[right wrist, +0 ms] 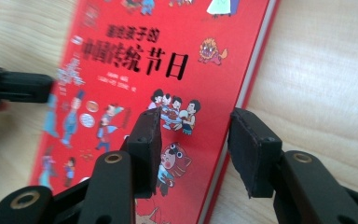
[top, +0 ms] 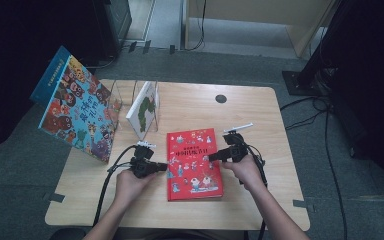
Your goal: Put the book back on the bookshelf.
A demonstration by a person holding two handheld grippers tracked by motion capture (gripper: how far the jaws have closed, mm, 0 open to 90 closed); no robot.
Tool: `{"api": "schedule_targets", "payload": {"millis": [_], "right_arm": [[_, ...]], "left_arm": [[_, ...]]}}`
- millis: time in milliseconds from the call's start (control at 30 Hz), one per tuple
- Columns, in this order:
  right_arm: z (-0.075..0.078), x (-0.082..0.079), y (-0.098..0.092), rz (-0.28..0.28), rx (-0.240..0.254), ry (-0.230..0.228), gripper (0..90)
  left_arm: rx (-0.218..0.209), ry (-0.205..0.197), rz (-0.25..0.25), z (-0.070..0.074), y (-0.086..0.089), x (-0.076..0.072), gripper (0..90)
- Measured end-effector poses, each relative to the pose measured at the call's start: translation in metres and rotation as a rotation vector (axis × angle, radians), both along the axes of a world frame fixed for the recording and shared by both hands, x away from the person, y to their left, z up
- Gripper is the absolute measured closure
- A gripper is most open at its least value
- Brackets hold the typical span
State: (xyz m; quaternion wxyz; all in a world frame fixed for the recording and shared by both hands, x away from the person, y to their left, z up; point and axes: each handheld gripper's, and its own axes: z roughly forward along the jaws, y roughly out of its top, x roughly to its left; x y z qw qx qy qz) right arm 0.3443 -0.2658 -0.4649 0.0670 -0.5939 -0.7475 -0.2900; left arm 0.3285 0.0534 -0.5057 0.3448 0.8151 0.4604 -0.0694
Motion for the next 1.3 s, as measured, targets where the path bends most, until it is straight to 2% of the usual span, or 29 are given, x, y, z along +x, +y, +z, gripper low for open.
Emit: {"api": "schedule_targets", "payload": {"millis": [133, 167, 200, 300, 367, 433, 633, 700, 900, 1133, 1200, 1300], "right_arm": [[0.013, -0.001, 0.002, 0.03, -0.006, -0.03, 55.5], [0.016, -0.002, 0.002, 0.031, 0.007, -0.034, 57.4], [0.018, -0.003, 0.002, 0.041, 0.046, -0.028, 57.2], [0.031, -0.004, 0.006, 0.076, 0.114, -0.055, 62.6], [0.04, -0.004, 0.012, 0.1, 0.118, -0.077, 64.8], [0.045, -0.003, 0.02, 0.13, 0.119, -0.074, 66.8], [0.043, 0.004, 0.045, 0.19, 0.128, -0.057, 75.0], [0.045, 0.007, 0.048, 0.2, 0.141, -0.05, 76.7], [0.055, 0.011, 0.055, 0.239, 0.085, -0.049, 78.0], [0.059, 0.015, 0.055, 0.25, 0.081, -0.021, 80.1], [0.059, 0.016, 0.056, 0.245, 0.082, -0.01, 80.7], [0.061, 0.018, 0.056, 0.238, 0.086, 0.011, 82.3]], "left_arm": [[0.0, -0.003, -0.003, 0.0, 0.0, 0.0, 90.0], [-0.001, -0.003, -0.004, 0.0, 0.0, 0.0, 90.0], [-0.001, -0.003, -0.005, 0.0, 0.0, 0.0, 90.0], [-0.003, -0.005, -0.001, 0.0, 0.0, 0.0, 89.8], [-0.005, -0.006, 0.001, 0.0, 0.0, 0.0, 89.1], [-0.006, -0.005, 0.001, 0.0, 0.001, 0.001, 89.0], [-0.013, -0.007, -0.002, -0.001, 0.002, 0.001, 88.7], [-0.017, -0.017, -0.003, -0.001, 0.002, 0.001, 85.3], [-0.029, -0.048, -0.035, 0.0, 0.002, -0.001, 75.9], [-0.082, -0.018, -0.053, -0.001, 0.004, 0.0, 60.4], [-0.082, -0.029, -0.069, 0.0, 0.002, -0.002, 54.3], [-0.072, -0.043, -0.072, 0.0, 0.0, -0.004, 50.0]]}}
